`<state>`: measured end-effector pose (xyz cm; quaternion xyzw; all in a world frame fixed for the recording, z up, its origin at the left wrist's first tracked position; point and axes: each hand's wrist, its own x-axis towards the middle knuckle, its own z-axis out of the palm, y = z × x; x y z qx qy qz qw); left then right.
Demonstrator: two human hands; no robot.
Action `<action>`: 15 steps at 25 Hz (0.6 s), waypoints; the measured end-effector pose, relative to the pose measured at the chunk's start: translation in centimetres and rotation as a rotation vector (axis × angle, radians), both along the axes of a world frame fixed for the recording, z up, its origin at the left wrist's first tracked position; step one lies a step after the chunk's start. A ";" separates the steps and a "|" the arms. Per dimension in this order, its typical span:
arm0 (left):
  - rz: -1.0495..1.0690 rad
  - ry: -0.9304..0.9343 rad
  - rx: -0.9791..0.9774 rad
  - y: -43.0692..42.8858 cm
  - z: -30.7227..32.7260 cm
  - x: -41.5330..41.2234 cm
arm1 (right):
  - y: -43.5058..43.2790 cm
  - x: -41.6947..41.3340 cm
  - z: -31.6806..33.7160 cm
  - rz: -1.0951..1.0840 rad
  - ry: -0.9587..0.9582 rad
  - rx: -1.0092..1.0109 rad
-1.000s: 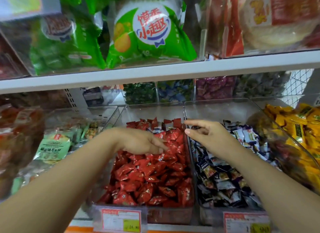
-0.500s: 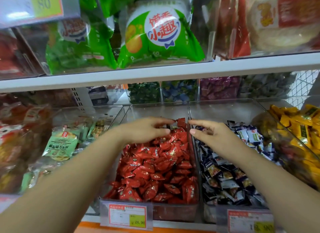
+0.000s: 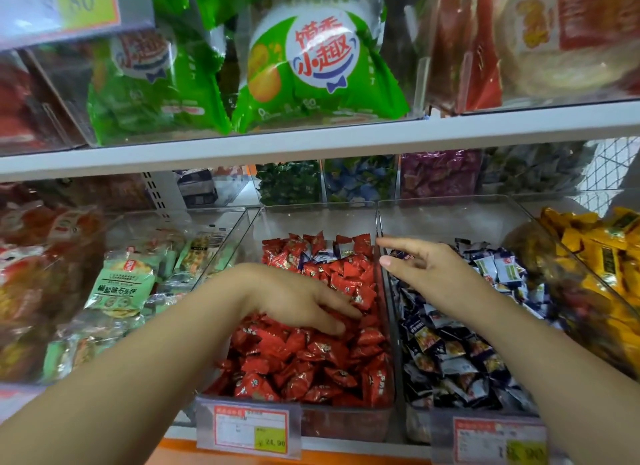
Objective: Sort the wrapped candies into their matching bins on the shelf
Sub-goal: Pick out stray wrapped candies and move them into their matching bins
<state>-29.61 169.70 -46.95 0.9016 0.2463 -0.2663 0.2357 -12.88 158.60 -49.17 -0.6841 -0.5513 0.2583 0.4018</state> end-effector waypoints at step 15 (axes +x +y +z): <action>0.274 -0.318 0.442 8.1 -3.5 4.2 | 0.2 0.4 -0.1 0.004 0.049 0.015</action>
